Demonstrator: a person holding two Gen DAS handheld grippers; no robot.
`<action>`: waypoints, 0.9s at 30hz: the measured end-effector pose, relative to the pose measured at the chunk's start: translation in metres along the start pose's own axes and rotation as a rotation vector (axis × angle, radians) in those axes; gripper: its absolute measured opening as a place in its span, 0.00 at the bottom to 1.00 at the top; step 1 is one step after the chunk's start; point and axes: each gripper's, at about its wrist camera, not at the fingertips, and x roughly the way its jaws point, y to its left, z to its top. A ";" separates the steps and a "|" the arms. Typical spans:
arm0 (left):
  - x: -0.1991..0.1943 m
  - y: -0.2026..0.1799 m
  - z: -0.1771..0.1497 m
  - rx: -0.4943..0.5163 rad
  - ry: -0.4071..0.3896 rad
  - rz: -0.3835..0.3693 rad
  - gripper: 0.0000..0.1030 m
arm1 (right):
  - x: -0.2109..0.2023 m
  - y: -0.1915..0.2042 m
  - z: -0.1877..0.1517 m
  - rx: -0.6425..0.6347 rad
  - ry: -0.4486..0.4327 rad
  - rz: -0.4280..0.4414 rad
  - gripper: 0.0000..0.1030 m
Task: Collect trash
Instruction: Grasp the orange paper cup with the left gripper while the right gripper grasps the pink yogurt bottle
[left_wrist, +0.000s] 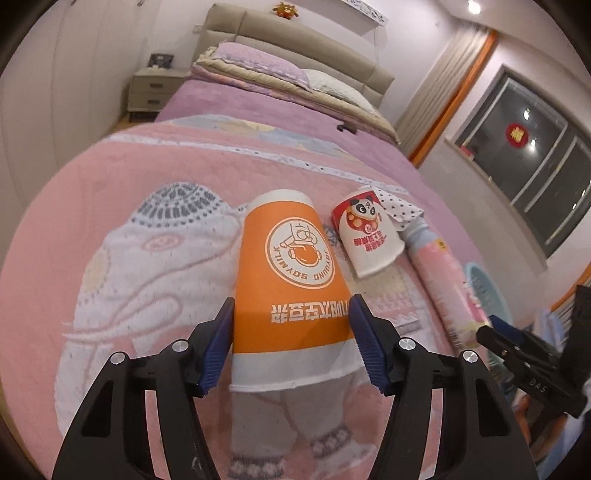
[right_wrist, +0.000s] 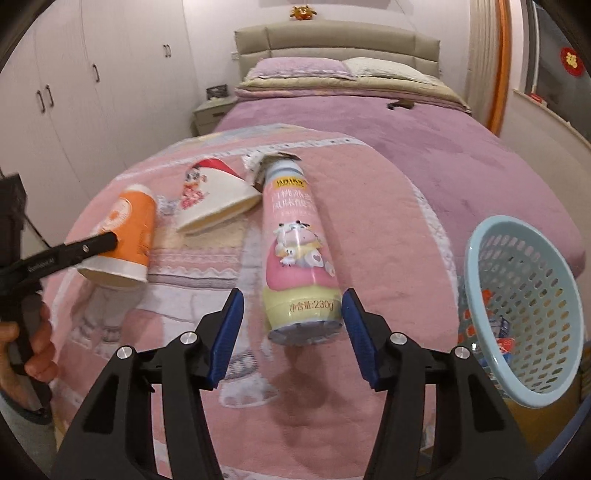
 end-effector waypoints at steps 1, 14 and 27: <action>0.001 0.004 -0.002 -0.015 0.008 -0.006 0.61 | 0.000 0.000 0.002 0.002 -0.005 0.004 0.50; 0.031 -0.030 -0.006 0.062 0.043 0.064 0.62 | 0.028 -0.007 0.026 0.017 0.015 0.043 0.51; 0.023 -0.042 -0.016 0.070 0.010 0.049 0.60 | 0.044 -0.012 0.034 0.044 0.043 0.082 0.58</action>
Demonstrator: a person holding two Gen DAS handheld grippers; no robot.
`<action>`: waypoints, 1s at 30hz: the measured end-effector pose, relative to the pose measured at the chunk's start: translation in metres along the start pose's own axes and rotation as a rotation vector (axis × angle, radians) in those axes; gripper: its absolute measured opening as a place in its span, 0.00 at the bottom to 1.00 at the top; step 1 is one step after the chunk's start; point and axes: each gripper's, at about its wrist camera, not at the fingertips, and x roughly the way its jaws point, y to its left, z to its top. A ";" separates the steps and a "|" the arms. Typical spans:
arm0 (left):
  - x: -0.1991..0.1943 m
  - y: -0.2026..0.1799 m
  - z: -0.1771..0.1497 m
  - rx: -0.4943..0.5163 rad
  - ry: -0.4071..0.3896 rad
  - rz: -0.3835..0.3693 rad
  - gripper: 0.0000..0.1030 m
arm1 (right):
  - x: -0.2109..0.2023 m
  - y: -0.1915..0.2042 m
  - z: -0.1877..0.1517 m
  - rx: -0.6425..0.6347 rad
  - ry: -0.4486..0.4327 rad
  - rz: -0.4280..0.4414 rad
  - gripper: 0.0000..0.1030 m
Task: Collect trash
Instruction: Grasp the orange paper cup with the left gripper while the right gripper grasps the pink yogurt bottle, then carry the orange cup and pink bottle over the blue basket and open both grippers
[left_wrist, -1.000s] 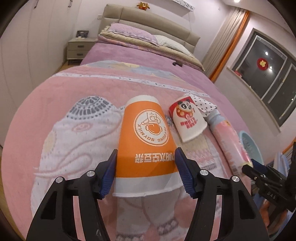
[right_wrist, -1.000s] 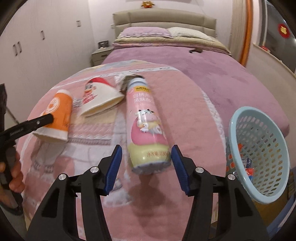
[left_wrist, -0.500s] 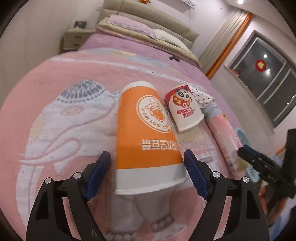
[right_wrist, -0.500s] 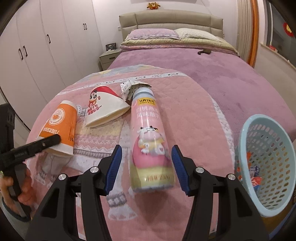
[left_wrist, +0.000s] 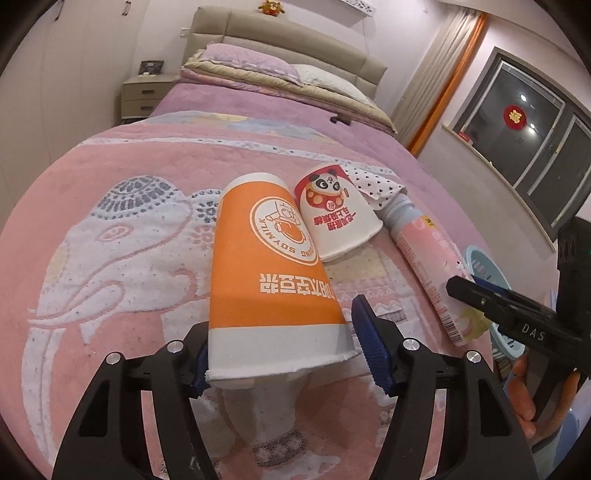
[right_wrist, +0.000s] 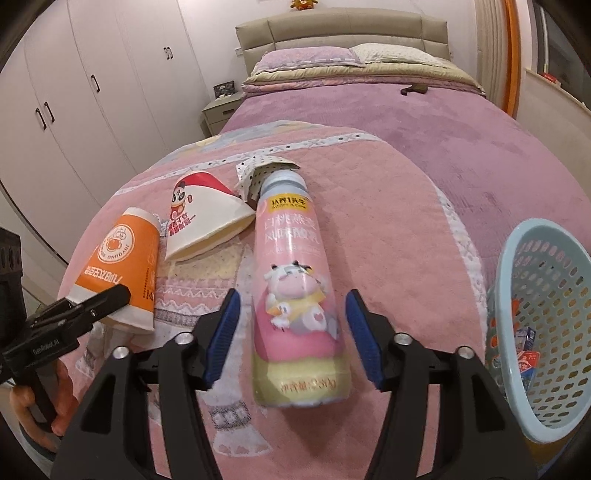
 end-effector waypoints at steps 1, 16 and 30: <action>0.001 0.000 0.000 -0.002 0.005 0.008 0.58 | 0.001 0.002 0.003 -0.007 0.001 -0.006 0.58; -0.018 -0.020 0.000 0.055 -0.032 -0.002 0.43 | 0.026 0.008 0.020 -0.027 0.098 -0.032 0.45; -0.033 -0.075 0.013 0.160 -0.084 -0.085 0.43 | -0.045 -0.024 -0.008 0.089 -0.025 -0.034 0.45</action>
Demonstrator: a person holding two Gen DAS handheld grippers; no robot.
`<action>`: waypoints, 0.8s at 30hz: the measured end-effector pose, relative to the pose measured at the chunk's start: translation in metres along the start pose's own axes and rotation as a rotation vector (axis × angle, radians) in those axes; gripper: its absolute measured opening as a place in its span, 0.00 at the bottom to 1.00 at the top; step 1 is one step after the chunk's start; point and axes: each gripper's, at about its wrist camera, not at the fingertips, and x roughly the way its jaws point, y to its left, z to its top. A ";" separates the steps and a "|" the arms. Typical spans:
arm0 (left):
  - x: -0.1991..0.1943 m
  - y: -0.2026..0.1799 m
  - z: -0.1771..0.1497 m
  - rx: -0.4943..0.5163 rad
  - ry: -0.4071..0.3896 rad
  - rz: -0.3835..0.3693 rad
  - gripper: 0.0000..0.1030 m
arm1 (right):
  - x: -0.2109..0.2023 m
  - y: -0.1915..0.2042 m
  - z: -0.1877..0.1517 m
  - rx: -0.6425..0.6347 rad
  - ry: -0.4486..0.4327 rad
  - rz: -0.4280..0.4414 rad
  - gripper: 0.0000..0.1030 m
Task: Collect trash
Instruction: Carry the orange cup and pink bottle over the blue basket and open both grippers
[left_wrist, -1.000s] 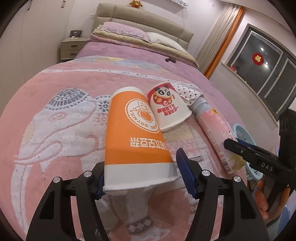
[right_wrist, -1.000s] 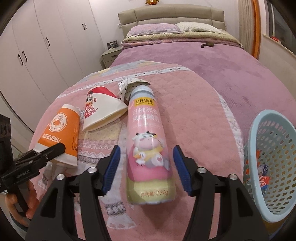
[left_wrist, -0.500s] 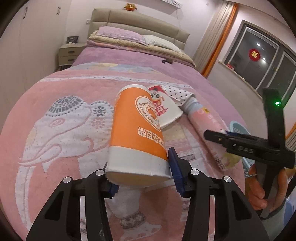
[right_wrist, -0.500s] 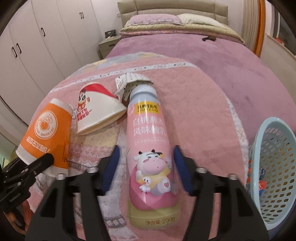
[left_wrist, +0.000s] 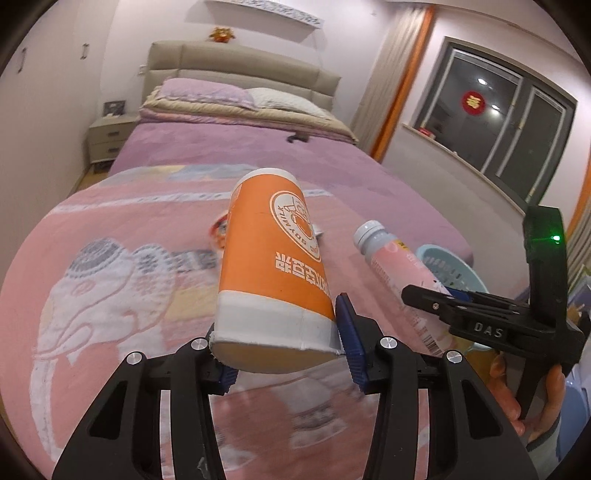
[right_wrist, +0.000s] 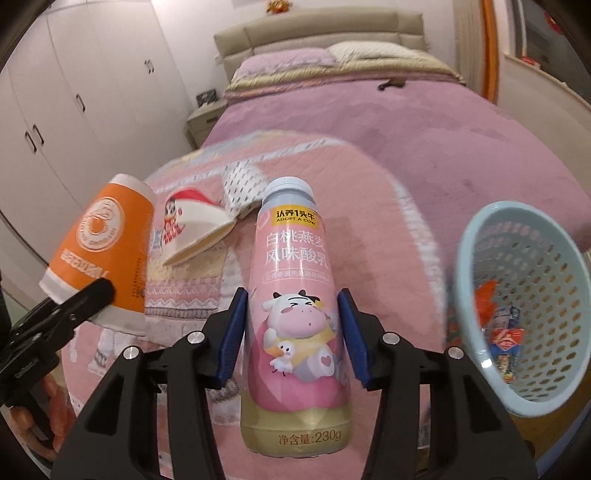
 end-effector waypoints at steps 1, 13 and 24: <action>0.002 -0.006 0.002 0.011 -0.002 -0.013 0.43 | -0.009 -0.005 0.000 0.008 -0.020 -0.008 0.45; 0.049 -0.112 0.036 0.181 0.003 -0.158 0.43 | -0.088 -0.085 0.008 0.147 -0.212 -0.129 0.44; 0.134 -0.194 0.046 0.249 0.142 -0.309 0.44 | -0.089 -0.195 0.002 0.373 -0.198 -0.258 0.45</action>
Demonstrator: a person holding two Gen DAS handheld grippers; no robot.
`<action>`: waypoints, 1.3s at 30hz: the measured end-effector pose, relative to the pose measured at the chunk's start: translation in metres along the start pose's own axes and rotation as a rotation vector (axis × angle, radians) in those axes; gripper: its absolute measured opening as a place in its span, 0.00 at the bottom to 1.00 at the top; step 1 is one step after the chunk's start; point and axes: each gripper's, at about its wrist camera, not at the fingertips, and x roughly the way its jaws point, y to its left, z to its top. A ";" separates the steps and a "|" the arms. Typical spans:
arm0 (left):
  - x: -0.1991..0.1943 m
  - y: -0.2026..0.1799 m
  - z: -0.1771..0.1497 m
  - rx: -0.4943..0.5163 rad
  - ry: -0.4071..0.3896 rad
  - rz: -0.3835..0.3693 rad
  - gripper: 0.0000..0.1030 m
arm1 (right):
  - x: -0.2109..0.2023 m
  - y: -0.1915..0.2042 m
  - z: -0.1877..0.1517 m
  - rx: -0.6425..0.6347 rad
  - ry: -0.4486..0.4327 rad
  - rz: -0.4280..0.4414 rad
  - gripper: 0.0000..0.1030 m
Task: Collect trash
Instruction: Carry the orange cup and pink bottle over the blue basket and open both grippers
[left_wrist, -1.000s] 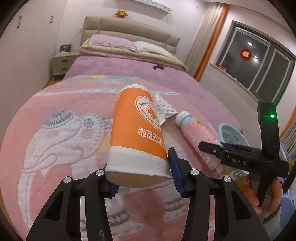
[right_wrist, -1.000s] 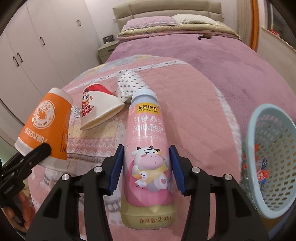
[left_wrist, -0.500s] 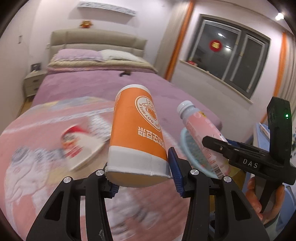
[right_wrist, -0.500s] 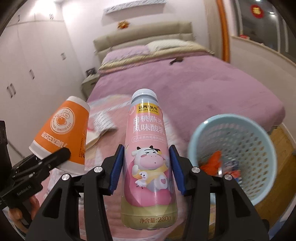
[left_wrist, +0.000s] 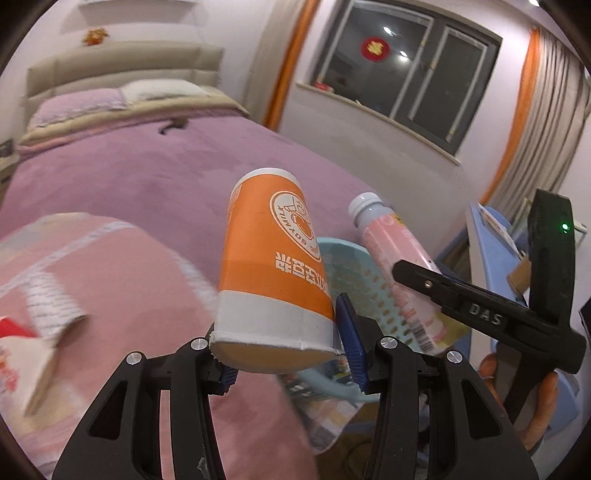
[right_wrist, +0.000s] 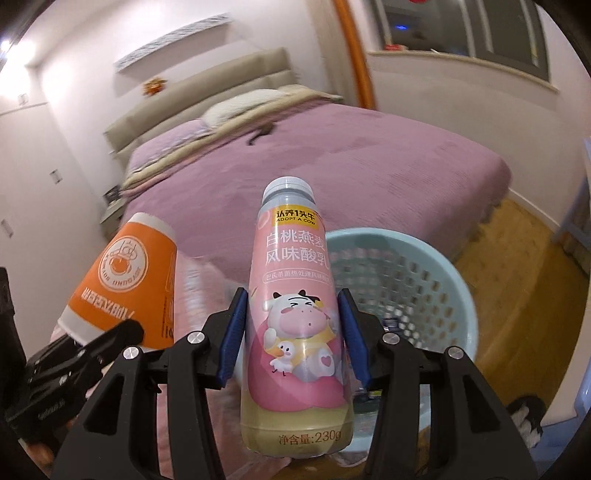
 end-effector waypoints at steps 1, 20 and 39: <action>0.013 -0.006 0.001 0.014 0.021 -0.013 0.44 | 0.005 -0.008 0.001 0.016 0.008 -0.016 0.45; 0.023 -0.010 -0.020 0.075 0.014 -0.010 0.66 | 0.036 -0.045 -0.006 0.098 0.084 -0.075 0.46; -0.134 0.118 -0.055 -0.209 -0.214 0.251 0.70 | 0.015 0.164 -0.051 -0.300 -0.053 0.199 0.46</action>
